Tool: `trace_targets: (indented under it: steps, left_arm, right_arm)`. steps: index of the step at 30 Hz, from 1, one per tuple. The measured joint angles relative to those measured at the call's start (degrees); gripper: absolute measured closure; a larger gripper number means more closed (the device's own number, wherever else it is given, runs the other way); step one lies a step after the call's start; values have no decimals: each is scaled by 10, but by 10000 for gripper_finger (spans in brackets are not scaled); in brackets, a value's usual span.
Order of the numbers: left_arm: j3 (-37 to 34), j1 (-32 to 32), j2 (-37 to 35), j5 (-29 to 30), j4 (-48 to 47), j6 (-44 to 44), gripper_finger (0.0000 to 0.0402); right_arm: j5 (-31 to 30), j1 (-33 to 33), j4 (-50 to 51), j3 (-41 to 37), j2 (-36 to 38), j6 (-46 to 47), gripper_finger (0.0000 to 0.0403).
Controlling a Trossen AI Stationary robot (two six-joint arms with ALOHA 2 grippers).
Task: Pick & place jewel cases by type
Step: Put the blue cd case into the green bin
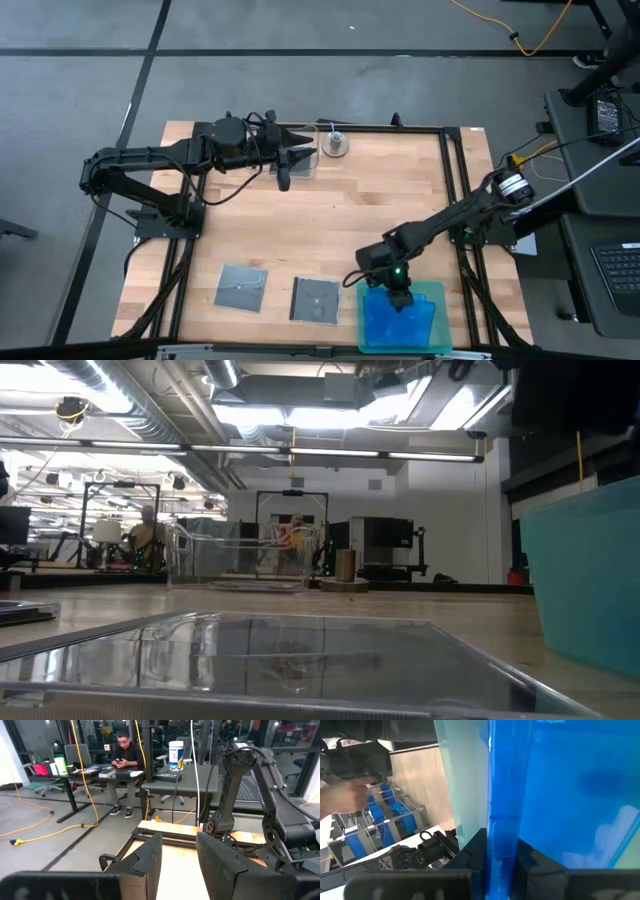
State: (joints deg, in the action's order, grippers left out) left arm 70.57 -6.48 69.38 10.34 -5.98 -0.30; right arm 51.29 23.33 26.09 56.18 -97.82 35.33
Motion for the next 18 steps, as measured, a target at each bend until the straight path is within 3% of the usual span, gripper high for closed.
trace_targets:
  steps: [12, 18]
  left_arm:
    - [0, 0, 0, 0, 0, -5, 286]
    - [0, 0, 0, 0, -1, -5, 289]
  right_arm:
    - [-19, 0, 13, 0, -4, 16, 336]
    - [-50, 0, 94, 33, -4, -17, 334]
